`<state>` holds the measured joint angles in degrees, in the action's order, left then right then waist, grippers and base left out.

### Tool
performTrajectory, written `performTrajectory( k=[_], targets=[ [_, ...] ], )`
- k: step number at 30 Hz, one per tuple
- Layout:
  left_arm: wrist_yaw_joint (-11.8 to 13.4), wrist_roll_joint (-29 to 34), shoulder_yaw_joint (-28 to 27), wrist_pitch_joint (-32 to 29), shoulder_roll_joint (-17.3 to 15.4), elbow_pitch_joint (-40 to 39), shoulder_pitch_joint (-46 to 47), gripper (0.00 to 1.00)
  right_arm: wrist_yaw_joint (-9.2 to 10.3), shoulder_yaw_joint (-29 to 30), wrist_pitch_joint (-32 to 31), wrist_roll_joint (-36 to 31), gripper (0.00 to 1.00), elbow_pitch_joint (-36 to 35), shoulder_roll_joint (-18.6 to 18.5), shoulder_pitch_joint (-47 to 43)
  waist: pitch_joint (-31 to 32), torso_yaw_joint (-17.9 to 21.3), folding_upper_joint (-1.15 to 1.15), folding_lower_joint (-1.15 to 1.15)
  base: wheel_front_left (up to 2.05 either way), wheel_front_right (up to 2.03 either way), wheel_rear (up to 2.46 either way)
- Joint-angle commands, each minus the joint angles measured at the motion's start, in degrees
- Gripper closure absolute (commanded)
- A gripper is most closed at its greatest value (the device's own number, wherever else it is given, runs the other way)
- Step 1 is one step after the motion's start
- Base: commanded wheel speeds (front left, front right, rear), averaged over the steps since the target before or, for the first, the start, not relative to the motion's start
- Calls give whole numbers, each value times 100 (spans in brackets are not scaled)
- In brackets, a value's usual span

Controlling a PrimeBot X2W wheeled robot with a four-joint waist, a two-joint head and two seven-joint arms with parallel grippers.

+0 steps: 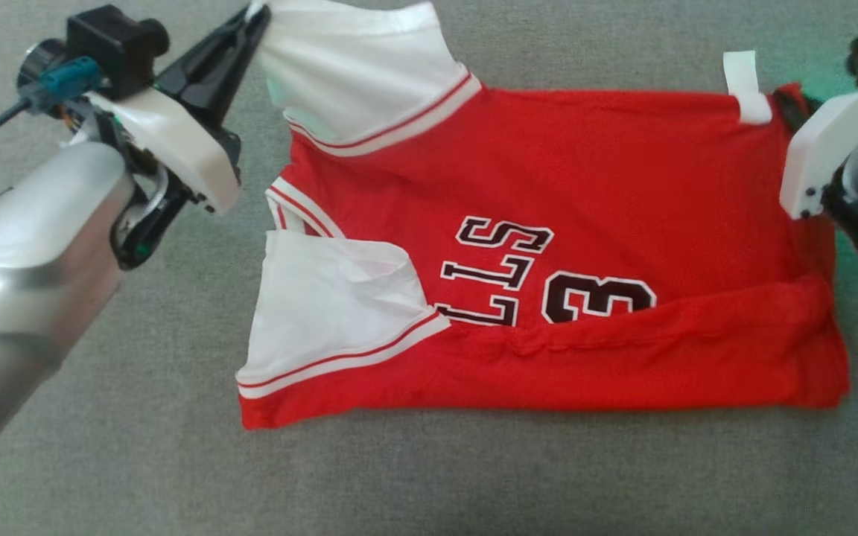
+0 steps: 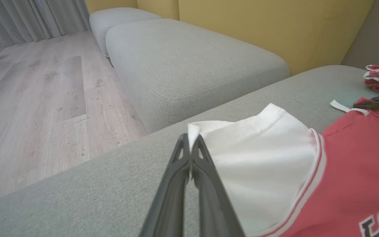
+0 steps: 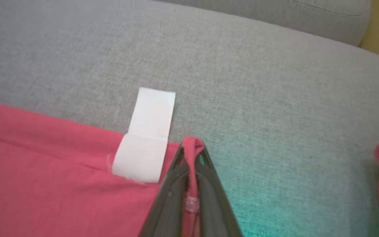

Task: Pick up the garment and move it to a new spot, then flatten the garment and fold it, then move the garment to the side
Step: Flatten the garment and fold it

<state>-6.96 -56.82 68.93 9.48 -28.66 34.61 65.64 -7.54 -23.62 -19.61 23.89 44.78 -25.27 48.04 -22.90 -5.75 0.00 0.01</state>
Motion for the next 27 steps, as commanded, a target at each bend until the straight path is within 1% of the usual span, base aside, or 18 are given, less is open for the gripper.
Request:
performTrajectory(
  k=[1,9,15,18,27],
  targets=[
    [95,6,-290,82,-284,14,387,100,5,100,204,87,100,-90,17,235,-58,52,0,-1,0,0,0],
    [131,171,-410,266,-322,383,792,100,5,532,798,347,100,63,339,812,-311,204,0,-1,0,0,0],
    [29,389,-457,435,-305,718,1299,100,5,711,1201,421,100,188,580,1338,-546,309,0,-1,0,0,0],
    [9,450,-486,471,-283,866,1474,100,5,696,1283,416,100,259,648,1492,-605,334,0,-1,0,0,0],
    [-39,618,-562,543,-12,1369,1878,100,5,766,1813,479,100,645,791,1948,-732,329,0,-1,0,0,0]
  ],
)
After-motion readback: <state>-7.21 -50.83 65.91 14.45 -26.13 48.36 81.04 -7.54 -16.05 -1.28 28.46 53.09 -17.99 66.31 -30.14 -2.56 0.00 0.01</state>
